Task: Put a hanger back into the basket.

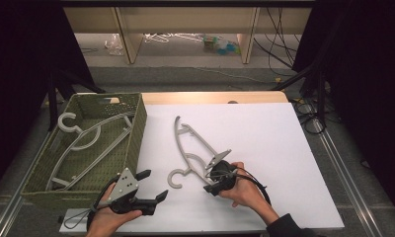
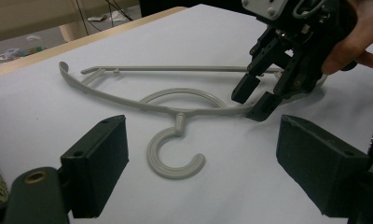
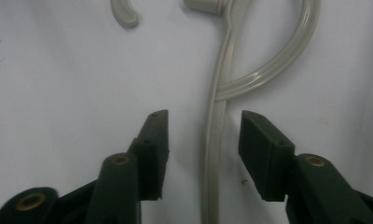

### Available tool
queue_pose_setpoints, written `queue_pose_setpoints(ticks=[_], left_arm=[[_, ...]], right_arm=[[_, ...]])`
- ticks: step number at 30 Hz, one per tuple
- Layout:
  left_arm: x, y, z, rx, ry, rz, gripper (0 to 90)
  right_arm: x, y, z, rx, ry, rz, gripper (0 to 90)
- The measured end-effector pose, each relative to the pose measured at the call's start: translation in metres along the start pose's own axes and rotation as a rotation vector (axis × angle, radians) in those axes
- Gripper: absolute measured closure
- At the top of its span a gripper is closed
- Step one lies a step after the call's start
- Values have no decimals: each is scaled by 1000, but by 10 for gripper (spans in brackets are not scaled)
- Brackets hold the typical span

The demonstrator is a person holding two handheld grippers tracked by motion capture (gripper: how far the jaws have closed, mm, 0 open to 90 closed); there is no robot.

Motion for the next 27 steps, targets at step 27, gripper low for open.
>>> queue_pose_setpoints(ticks=[27], left_arm=[[1,-4,4,-32,-4,19,168]], right_arm=[[6,-8,-13,-163,-37,26,794]])
Point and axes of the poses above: each handheld gripper's, and its own axes: y roughly backward along the jaws, z roughly out of its underside, x roughly to its right, the point moved 5 cm from there along -y, roughly forward along the jaws, and after that the axes turned 2 degrees about y, right-handed, at the moved point
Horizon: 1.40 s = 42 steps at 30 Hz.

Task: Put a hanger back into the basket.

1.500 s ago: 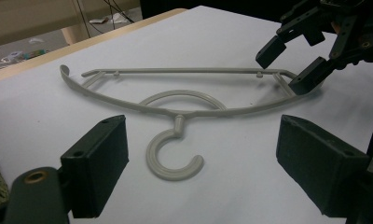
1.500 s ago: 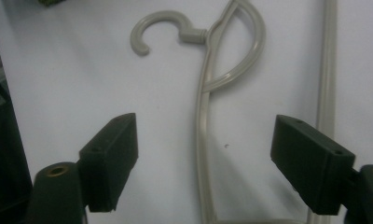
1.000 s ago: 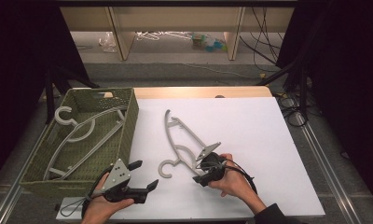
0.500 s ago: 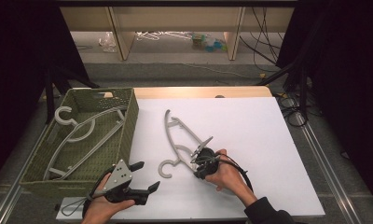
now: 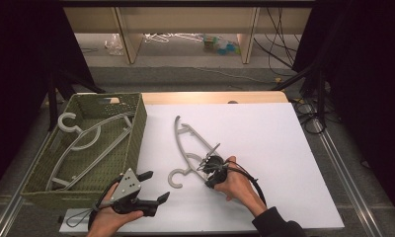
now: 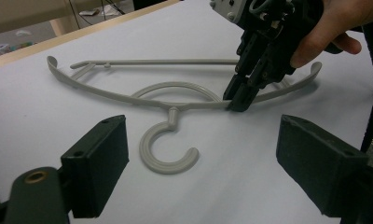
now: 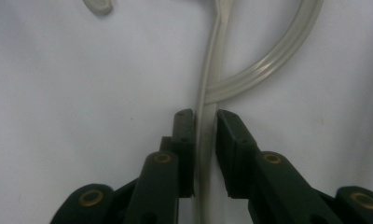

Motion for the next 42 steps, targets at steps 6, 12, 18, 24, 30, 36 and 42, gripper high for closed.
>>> queue_pose_setpoints(ticks=[6,12,18,24,30,36,42], left_arm=[[1,2,-3,27,-19,38,167],[1,1,-1,16,-34,21,170],[-2,0,-1,3,-57,-4,187],[-3,-8,-3,-23,-103,-16,218],[-6,-23,0,-79,-141,-36,252],[-3,-38,5,-133,-196,-20,277],[3,-50,8,-176,-302,39,299]], right_arm=[[2,0,1,15,-2,-11,812],[4,3,3,19,18,-25,821],[3,19,13,26,78,-62,822],[-3,43,26,75,119,-134,822],[-12,56,38,90,158,-176,823],[-20,64,44,99,194,-225,823],[-28,68,48,98,226,-261,823]])
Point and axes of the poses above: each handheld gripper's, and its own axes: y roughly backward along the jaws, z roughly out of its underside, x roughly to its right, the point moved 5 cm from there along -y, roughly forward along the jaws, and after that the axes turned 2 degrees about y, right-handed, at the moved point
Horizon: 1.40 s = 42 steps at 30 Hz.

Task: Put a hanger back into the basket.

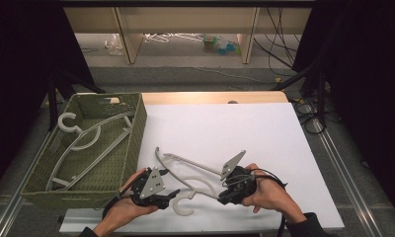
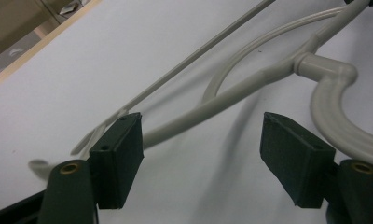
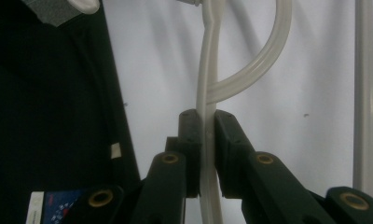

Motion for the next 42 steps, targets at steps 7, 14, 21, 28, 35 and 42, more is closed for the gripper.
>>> queue_pose_setpoints(ticks=[7,14,21,28,35,42], left_arm=[[9,-11,-2,-15,-100,81,316],[16,-19,-8,-15,-170,140,414],[21,-16,-15,-29,-272,188,609],[26,-8,-26,-18,-336,197,671],[34,-4,-35,-29,-350,218,733],[37,-1,-37,-40,-318,242,759]], right_arm=[[-6,0,1,-2,18,-24,823],[-10,2,1,4,42,-50,823],[-9,4,3,4,66,-75,822],[-4,12,7,50,79,-102,816],[3,20,12,65,77,-72,773],[8,20,12,67,53,-32,720]])
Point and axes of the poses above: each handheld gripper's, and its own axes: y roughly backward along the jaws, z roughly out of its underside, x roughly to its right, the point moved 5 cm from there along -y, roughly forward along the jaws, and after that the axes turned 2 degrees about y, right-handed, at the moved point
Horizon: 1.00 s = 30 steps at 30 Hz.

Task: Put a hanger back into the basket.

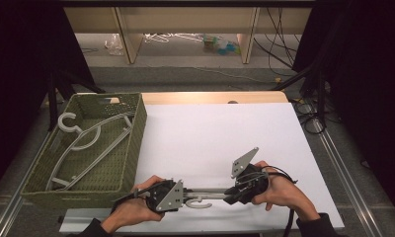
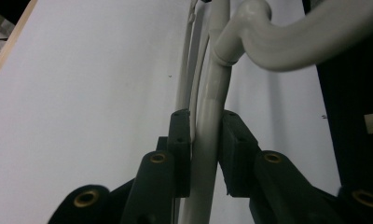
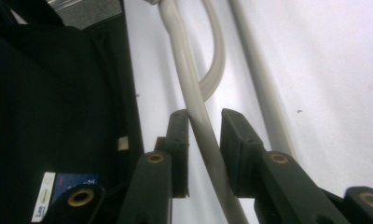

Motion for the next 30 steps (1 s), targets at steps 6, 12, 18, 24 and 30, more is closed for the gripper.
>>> queue_pose_setpoints(ticks=[6,12,18,24,30], left_arm=[[1,3,-1,-11,57,14,779],[-7,12,-4,-11,149,-8,769],[-14,19,-4,56,303,10,790],[-18,16,7,4,309,-3,790],[-23,21,6,31,389,-19,791]], right_arm=[[4,3,-2,28,-37,45,654],[11,5,-4,47,-97,152,486],[17,20,-13,181,-178,278,349],[15,37,-23,285,-161,316,343],[8,42,-26,312,-146,333,338]])
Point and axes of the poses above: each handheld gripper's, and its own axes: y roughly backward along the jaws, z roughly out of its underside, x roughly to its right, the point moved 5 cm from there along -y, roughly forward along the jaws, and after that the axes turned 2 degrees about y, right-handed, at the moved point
